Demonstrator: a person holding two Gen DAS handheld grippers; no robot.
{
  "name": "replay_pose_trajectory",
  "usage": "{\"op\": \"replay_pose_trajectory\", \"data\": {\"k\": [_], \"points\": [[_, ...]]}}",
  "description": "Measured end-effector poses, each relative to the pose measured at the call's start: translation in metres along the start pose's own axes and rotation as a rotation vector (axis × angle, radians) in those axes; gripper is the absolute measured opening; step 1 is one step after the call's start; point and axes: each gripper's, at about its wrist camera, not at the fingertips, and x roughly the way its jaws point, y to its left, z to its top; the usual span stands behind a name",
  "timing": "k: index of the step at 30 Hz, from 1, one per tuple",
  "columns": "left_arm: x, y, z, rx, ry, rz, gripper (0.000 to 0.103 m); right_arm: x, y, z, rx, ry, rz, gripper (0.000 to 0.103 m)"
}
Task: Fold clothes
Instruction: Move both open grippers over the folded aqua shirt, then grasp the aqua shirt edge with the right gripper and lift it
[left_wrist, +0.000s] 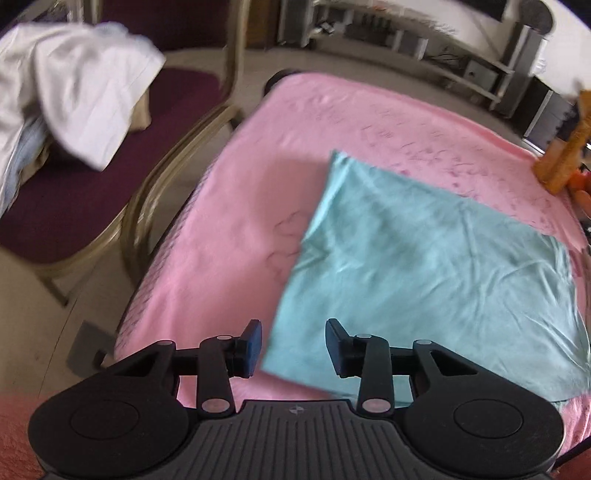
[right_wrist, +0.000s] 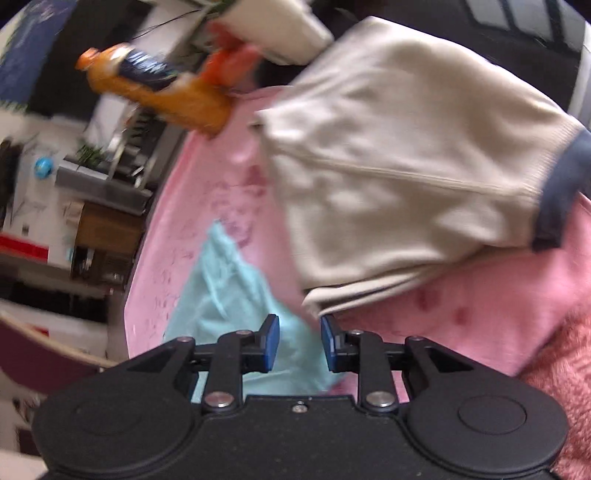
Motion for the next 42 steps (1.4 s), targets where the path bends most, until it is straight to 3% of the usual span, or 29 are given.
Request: {"op": "replay_pose_trajectory", "data": {"k": [3,7,12,17,20,24,29,35,42], "points": [[0.006,-0.014,-0.001,0.045,0.002,-0.025,0.036,0.014,0.018,-0.006,-0.067,0.033,0.045,0.025],[0.004,-0.031,-0.008,0.121,0.018,-0.176,0.035,0.035,0.036,-0.022,-0.14,0.172,0.097,0.025],[0.017,-0.053,-0.019,0.216,0.077,-0.185,0.036,0.056,0.055,-0.039,-0.228,0.333,0.132,0.025],[0.023,-0.055,-0.026,0.272,0.115,-0.094,0.041,0.051,0.04,-0.033,-0.194,0.331,0.039,0.02],[0.019,-0.045,-0.027,0.245,0.109,-0.07,0.041,0.023,0.029,-0.027,-0.209,0.209,0.001,0.022],[0.017,-0.04,-0.024,0.217,0.104,-0.063,0.04,-0.004,0.007,-0.022,-0.14,0.162,0.068,0.029],[0.018,-0.046,-0.027,0.24,0.105,-0.041,0.041,0.002,-0.006,-0.025,-0.079,0.209,0.043,0.03],[0.019,-0.046,-0.028,0.245,0.105,-0.04,0.042,0.018,0.007,-0.035,-0.057,0.097,-0.016,0.03],[0.019,-0.046,-0.028,0.244,0.107,-0.039,0.043,0.042,-0.006,-0.047,0.101,0.26,0.116,0.031]]}}
